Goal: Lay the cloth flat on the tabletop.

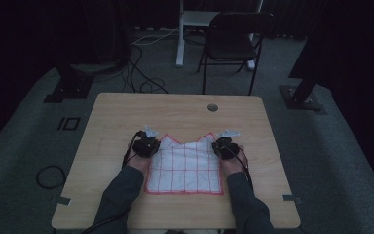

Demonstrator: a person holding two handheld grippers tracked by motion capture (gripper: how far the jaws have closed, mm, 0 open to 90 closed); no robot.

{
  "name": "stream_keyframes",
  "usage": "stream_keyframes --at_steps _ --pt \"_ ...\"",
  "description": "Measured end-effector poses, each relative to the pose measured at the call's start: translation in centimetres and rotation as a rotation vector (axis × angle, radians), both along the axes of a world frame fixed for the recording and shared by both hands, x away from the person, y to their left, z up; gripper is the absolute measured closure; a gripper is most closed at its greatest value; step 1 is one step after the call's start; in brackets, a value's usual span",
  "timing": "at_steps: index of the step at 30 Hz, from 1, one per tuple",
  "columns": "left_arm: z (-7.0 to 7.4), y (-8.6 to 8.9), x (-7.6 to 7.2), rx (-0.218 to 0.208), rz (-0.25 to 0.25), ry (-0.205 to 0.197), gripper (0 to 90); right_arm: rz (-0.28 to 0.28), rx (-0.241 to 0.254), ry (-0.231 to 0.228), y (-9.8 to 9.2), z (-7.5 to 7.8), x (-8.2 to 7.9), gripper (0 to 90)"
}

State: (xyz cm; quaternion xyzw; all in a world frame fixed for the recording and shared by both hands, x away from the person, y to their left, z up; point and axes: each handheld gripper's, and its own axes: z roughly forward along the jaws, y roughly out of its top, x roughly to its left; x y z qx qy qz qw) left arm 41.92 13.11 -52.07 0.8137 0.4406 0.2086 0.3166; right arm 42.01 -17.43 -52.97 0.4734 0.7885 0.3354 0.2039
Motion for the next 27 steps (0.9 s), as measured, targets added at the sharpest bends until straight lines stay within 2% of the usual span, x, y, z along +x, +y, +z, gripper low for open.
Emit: stream_keyframes --at_steps 3,6,9,11,16,21,27 --pt "-0.4 -0.9 0.6 0.017 -0.027 0.013 81.1 -0.012 0.004 -0.009 0.3 0.1 0.9 88.1" --pt "-0.8 -1.4 1.0 0.011 -0.043 0.033 81.1 -0.021 0.018 0.001 0.6 -0.2 1.9 87.5" --pt "-1.2 -1.6 1.2 0.01 -0.052 0.038 81.3 -0.04 0.048 0.031 0.8 -1.0 2.7 86.3" --pt "-1.1 -1.5 1.2 0.011 -0.039 0.043 81.7 -0.05 0.054 0.037 0.9 -0.9 2.8 86.6" --pt "-1.1 -0.7 1.4 -0.003 0.017 0.053 83.5 -0.056 0.013 0.061 0.9 -0.6 2.5 87.6" --pt "-1.1 0.2 1.6 -0.018 0.071 0.062 85.2 -0.049 -0.028 0.055 0.7 -0.5 1.5 88.0" --pt "-1.0 0.4 1.5 -0.024 0.105 0.072 85.2 -0.046 -0.024 0.06 0.5 -0.5 0.7 88.1"
